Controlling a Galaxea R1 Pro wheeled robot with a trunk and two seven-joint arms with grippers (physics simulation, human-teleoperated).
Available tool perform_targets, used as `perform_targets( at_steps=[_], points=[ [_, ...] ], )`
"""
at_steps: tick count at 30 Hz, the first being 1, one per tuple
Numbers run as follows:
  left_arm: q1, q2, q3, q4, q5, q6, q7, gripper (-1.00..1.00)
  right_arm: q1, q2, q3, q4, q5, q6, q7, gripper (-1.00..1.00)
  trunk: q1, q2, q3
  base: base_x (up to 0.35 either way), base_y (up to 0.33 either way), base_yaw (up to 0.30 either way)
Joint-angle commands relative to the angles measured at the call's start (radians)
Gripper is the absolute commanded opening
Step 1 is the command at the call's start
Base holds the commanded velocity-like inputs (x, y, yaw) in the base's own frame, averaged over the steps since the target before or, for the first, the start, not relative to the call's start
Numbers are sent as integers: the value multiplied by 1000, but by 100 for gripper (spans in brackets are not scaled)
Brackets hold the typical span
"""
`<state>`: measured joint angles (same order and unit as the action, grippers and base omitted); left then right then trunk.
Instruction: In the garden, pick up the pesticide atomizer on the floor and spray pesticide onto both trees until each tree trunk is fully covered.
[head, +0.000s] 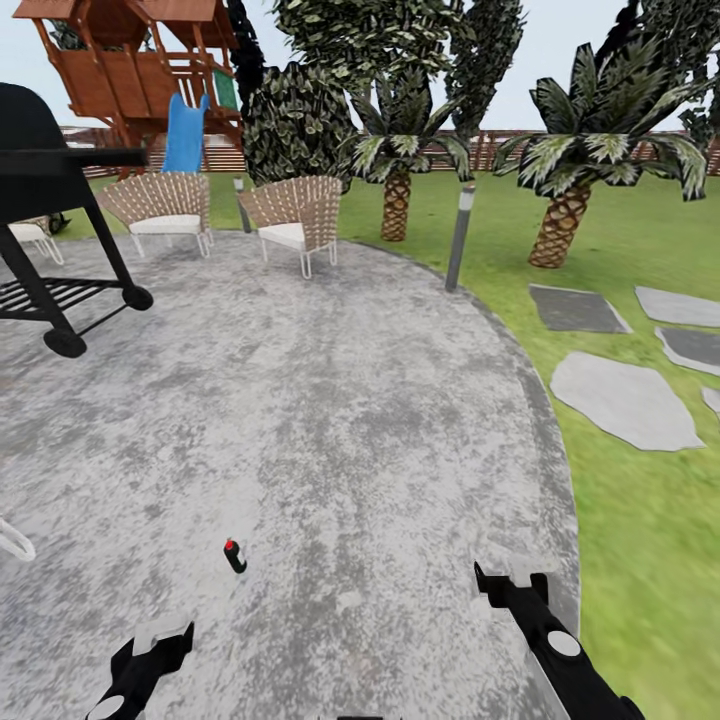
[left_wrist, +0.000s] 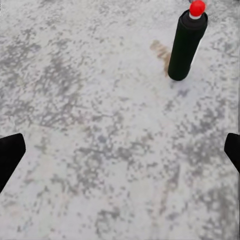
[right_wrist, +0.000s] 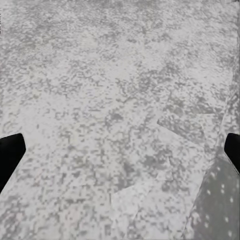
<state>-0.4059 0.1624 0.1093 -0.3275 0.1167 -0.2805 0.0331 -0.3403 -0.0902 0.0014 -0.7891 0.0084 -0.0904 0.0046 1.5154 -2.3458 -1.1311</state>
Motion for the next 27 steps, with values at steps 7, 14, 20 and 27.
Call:
perform_targets(
  at_steps=[7,14,20,27],
  points=[
    [-1,1,-4,0,11,0,-1,100,0,0,0,1,1,-3,0,100,0,0,-1,252,-236,265],
    [-3,1,-6,-21,11,67,-9,100,0,0,1,1,1,-3,0,100,0,0,-2,257,-231,182],
    [-4,-1,-7,-33,10,71,-10,100,0,0,2,2,1,-3,0,100,0,0,-2,260,-232,24],
    [-4,0,-5,-36,10,63,-9,100,0,1,3,2,1,-3,0,100,0,0,-2,270,-224,93]
  ],
)
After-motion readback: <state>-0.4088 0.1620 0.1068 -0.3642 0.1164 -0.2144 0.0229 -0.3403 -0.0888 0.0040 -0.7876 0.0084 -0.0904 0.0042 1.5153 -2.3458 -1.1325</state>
